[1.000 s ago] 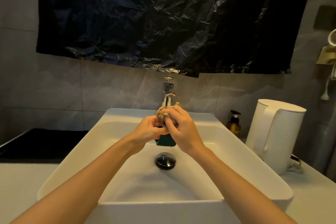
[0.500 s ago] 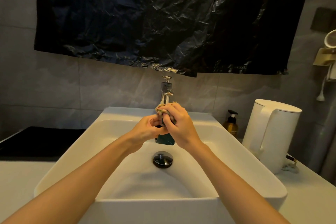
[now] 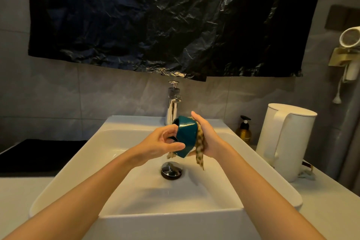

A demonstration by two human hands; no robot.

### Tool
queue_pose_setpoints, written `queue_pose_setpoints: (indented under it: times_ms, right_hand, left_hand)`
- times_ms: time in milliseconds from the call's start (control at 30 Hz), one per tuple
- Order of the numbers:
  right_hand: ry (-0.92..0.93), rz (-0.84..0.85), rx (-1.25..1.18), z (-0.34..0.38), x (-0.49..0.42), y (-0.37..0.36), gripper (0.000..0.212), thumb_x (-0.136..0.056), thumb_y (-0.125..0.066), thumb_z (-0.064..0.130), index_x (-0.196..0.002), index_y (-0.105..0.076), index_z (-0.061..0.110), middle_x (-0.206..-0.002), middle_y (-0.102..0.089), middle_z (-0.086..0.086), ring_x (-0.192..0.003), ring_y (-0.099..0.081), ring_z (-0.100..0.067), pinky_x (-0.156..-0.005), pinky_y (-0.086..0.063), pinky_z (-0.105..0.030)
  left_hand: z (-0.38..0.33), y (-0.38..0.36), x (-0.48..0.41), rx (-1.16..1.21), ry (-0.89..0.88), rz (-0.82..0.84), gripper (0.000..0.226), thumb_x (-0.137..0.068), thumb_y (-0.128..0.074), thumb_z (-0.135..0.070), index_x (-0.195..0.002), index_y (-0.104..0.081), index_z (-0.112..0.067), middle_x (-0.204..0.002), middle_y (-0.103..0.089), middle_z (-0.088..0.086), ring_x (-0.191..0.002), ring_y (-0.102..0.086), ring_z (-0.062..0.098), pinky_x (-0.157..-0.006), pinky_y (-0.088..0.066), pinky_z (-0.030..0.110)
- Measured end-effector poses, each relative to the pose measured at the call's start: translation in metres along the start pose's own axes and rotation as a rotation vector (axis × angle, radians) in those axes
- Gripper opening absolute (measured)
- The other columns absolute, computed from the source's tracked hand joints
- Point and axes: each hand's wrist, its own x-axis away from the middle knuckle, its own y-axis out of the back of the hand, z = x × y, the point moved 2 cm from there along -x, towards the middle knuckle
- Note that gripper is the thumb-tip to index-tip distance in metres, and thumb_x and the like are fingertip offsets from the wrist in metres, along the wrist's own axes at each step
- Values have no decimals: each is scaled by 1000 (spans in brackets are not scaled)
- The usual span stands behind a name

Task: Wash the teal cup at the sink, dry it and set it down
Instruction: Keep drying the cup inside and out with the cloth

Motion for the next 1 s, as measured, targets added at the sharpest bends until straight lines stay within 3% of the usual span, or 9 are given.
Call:
queue_pose_setpoints:
  times_ms: [67, 167, 367, 467, 700, 867, 933, 1000]
  right_hand:
    - [-43, 161, -112, -1, 2, -1, 62, -80, -47, 73, -114, -64, 23, -113, -69, -12, -110, -61, -39, -94, -45, -57]
    - [-7, 236, -182, 2, 8, -5, 61, -76, -53, 71, -111, -66, 22, -110, -71, -11, -108, -63, -36, -95, -47, -55]
    - [49, 139, -124, 0, 8, -11, 49, -83, -55, 57, -115, -57, 20, -109, -65, -9, -99, -62, -25, -78, -56, -37]
    - [193, 53, -68, -1, 2, -16, 54, -84, -58, 52, -127, -43, 23, -120, -58, -10, -106, -61, -26, -67, -59, -36]
    - [449, 36, 97, 1, 7, -24, 37, -93, -49, 43, -125, -35, 30, -114, -53, 1, -97, -59, -18, -58, -55, -21]
    - [586, 19, 154, 3, 8, -25, 19, -99, -42, 36, -118, -41, 37, -119, -52, 1, -104, -58, -17, -68, -56, -21]
    - [773, -44, 238, 1, 7, -24, 17, -101, -42, 29, -113, -48, 39, -123, -52, -2, -110, -56, -17, -79, -56, -24]
    - [1038, -141, 478, -3, 9, -25, 18, -100, -43, 28, -111, -55, 35, -124, -51, 2, -115, -50, -14, -95, -47, -25]
  left_hand:
    - [-2, 3, 0, 35, -29, -22, 36, -86, -64, -8, -113, -53, -31, -111, -65, -11, -101, -63, 3, -80, -51, 14]
    - [-4, 5, -1, 54, -51, -29, 41, -85, -64, -6, -121, -52, -23, -114, -66, -6, -105, -63, 7, -81, -51, 15]
    - [-2, 4, -4, 47, -25, 4, 43, -82, -68, -3, -116, -55, -27, -107, -68, -10, -99, -66, 7, -76, -54, 18]
    - [-3, 8, -6, 131, -26, -61, 31, -84, -66, -11, -112, -58, -23, -106, -69, -3, -100, -66, 15, -76, -55, 21]
    - [-1, 13, -12, 407, 53, -144, 30, -85, -63, -10, -114, -56, -16, -113, -67, 8, -102, -66, 23, -84, -56, 32]
    - [0, 16, -12, 389, 18, -163, 32, -85, -62, -9, -115, -55, -17, -110, -68, 5, -101, -66, 20, -80, -57, 27]
    - [2, 19, -12, 341, 5, -193, 34, -85, -64, -9, -118, -55, -15, -109, -68, 5, -101, -66, 20, -80, -57, 28]
    - [5, 21, -12, 288, 6, -231, 35, -84, -65, -10, -118, -56, -12, -109, -68, 7, -103, -65, 22, -84, -55, 30]
